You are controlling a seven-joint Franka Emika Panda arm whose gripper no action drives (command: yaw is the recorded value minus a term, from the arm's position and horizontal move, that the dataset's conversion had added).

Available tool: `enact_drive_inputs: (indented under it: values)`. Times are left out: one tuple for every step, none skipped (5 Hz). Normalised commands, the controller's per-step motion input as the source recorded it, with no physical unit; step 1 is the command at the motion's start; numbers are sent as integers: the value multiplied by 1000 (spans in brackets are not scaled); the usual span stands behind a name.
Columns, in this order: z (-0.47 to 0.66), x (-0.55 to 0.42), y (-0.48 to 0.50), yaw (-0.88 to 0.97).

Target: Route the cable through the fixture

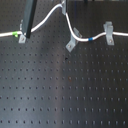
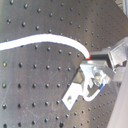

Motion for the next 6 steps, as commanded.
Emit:
enact_drive_inputs:
  values:
    - [-270,-17,-24,0]
    - [-12,72,-64,0]
    - [2,171,-152,80]
    - [-129,223,-147,254]
    - [-144,225,-224,206]
    - [0,-20,-274,0]
